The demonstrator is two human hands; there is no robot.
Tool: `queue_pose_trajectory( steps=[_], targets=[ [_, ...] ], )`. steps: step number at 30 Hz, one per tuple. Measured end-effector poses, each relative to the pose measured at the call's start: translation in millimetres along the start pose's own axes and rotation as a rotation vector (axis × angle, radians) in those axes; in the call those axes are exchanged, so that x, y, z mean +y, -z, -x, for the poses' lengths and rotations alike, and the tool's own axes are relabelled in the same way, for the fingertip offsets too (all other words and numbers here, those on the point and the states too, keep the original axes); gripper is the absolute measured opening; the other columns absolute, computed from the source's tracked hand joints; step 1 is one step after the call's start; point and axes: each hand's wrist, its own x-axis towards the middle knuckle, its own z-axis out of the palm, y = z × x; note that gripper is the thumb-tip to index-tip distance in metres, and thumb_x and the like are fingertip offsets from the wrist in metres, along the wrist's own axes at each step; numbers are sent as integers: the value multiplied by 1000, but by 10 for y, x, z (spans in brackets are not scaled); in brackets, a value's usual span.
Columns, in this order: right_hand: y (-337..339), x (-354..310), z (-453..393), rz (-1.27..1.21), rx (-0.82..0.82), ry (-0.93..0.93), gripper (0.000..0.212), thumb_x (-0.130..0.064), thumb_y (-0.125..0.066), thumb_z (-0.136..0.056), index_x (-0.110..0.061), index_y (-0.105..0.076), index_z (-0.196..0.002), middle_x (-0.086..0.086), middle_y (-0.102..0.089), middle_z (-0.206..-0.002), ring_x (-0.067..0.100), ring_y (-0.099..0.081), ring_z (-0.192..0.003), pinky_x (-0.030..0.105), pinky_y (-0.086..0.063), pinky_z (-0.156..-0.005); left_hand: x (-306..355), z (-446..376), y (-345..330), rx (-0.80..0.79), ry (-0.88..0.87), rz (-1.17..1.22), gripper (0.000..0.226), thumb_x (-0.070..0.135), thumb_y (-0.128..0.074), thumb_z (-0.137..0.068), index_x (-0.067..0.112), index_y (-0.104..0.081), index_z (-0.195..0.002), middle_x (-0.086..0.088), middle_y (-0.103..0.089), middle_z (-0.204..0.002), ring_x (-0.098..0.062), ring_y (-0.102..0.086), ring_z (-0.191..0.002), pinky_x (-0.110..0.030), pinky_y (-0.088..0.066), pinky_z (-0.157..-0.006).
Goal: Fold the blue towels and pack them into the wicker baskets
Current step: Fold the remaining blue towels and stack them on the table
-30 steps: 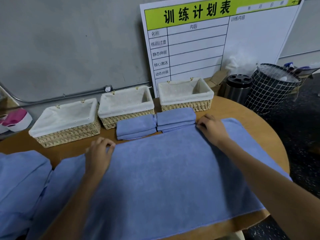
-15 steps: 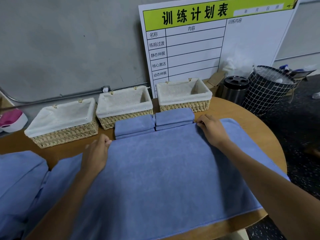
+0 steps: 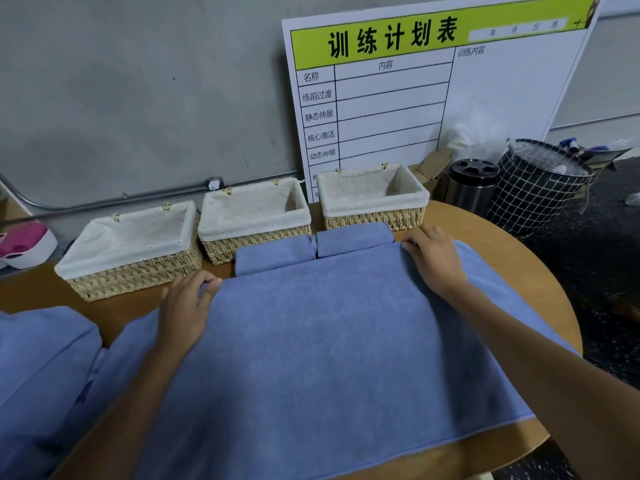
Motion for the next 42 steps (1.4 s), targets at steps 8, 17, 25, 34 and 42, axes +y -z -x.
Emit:
queue_pose_trajectory(
  steps=[8, 17, 25, 34, 42],
  targets=[
    [506, -135, 519, 162, 80, 148, 22, -28, -38, -100, -19, -55, -89, -3, -53, -86, 23, -47, -79, 37, -31, -76, 321, 509, 373, 30, -249, -94, 49, 71, -30, -95, 32, -57, -83, 23, -52, -80, -10, -41, -79, -34, -20, -69],
    [406, -24, 718, 122, -145, 158, 13, -27, -40, -101, -30, -49, -92, -15, -53, -88, 15, -46, -77, 41, -40, -74, 19, 701, 112, -66, -324, -152, 48, 70, -31, -96, 35, -61, -85, 21, -59, -86, -14, -51, -79, -39, -40, -69],
    [330, -101, 252, 50, -48, 65, 24, -30, -34, -98, -25, -57, -93, -10, -61, -92, 19, -55, -85, 35, -30, -79, 48, 181, 197, -3, -272, -193, 36, 56, -39, -95, 33, -66, -89, 19, -61, -82, -17, -49, -82, -39, -34, -72],
    [614, 37, 913, 38, -139, 154, 16, -36, -36, -99, -30, -47, -89, -3, -61, -90, 27, -54, -76, 46, -46, -65, -24, 1039, 229, -50, -375, -165, 44, 61, -39, -99, 29, -69, -94, 15, -67, -95, -16, -50, -79, -41, -48, -70],
    [535, 188, 722, 159, -177, 176, 30, -38, -32, -101, -24, -56, -91, -4, -62, -98, 22, -52, -78, 44, -45, -69, -74, 717, 273, -90, -449, -248, 51, 69, -33, -98, 31, -66, -104, 18, -63, -94, -7, -41, -84, -36, -46, -66]
  ],
)
